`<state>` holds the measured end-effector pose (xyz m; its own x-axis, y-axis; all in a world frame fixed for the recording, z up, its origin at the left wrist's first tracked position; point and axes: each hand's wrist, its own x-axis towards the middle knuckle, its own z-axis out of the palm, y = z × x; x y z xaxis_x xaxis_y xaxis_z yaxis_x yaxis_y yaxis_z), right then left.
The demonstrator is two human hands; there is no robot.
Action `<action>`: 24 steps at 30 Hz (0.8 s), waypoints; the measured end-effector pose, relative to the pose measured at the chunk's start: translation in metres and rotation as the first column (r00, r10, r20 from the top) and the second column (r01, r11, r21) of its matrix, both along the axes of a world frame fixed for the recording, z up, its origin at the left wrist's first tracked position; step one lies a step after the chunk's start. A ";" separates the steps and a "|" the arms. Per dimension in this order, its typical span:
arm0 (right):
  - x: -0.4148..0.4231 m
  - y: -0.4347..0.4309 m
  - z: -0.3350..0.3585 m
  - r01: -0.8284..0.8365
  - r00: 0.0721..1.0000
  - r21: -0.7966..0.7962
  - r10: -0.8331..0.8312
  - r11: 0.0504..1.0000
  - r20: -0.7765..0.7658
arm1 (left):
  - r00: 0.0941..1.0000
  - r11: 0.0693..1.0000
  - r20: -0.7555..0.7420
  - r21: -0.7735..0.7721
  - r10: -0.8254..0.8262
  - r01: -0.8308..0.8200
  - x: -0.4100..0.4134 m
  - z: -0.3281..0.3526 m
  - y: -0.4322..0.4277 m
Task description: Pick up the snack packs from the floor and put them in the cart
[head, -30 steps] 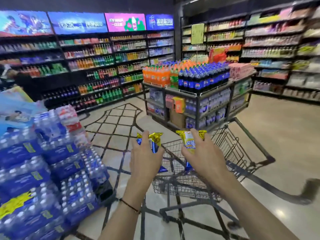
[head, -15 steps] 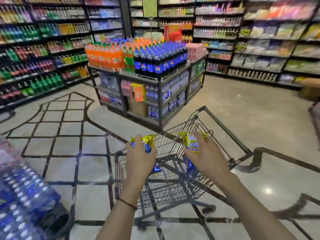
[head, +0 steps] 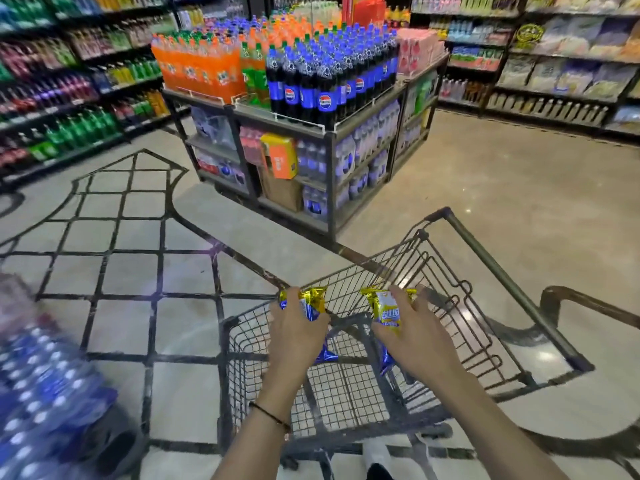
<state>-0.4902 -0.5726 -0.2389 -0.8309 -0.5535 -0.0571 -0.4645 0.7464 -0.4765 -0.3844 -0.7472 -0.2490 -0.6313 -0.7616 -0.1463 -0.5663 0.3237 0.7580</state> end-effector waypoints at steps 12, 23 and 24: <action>-0.167 -0.060 -0.125 -0.132 0.988 0.187 0.113 0.973 0.109 | 0.940 0.994 0.333 0.052 0.072 -0.095 -0.138 -0.137 -0.032; -0.210 -0.109 -0.331 -0.159 0.968 0.288 0.092 0.944 0.232 | 0.864 0.994 0.503 0.085 0.017 -0.069 -0.179 -0.341 -0.065; -0.212 -0.113 -0.351 -0.157 0.965 0.291 0.084 0.944 0.248 | 0.869 0.994 0.496 0.093 -0.001 -0.052 -0.184 -0.360 -0.066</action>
